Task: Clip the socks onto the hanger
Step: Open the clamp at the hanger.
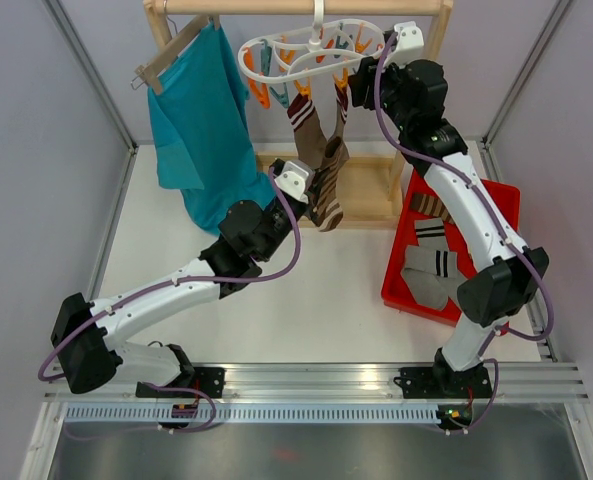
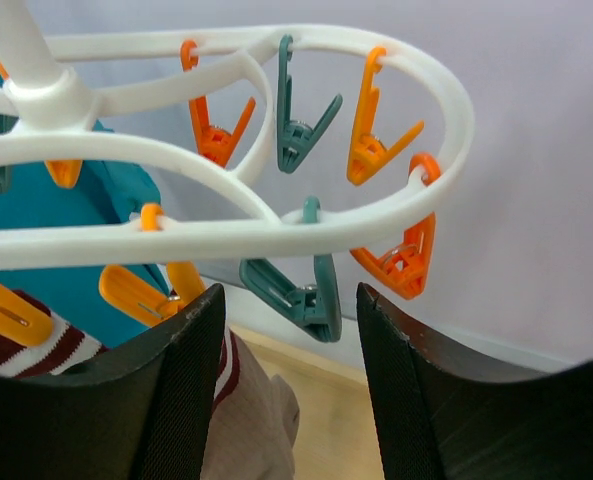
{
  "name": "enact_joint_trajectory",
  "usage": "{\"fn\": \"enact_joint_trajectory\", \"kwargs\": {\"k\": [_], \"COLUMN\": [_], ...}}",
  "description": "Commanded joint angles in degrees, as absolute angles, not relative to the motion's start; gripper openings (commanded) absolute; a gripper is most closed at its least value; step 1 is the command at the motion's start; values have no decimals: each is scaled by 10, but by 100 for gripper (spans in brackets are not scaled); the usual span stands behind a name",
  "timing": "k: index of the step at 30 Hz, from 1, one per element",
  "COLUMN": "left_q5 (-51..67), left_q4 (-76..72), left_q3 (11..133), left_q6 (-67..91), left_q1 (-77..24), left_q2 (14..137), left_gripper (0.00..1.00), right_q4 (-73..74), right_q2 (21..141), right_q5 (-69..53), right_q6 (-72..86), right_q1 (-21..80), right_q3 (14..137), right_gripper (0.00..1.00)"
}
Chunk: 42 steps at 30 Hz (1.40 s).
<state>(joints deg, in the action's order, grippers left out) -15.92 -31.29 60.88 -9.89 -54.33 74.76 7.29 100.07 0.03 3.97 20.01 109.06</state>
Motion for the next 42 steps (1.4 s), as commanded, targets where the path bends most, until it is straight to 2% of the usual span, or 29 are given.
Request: {"fn": "enact_joint_trajectory", "kwargs": {"k": [1,13,17,33,42], "left_q5": [-146,-141,-138,-129,-127], "left_q4": [-313,-312,-312,-302,-287], "left_q3": [614,617,619,642,695], "left_q6": [-89,-83,-81,-62,-40], "left_q1": [-539,-536,-536,-530,-517], "left_q2": [733,737,737,778,846], "left_gripper": [2,2,2,2,2], "right_q4": [49,65,65,94,114], "right_q2": [1012,1037,1035,997,948], "right_q5": [13,33,38,69,92], "right_q6": [24,10,9,18,61], "right_q1": [203,210,210,231,241], "right_q3": [1135,1170,1170,1164,1129], "right_gripper": [62,61,58,18,6]}}
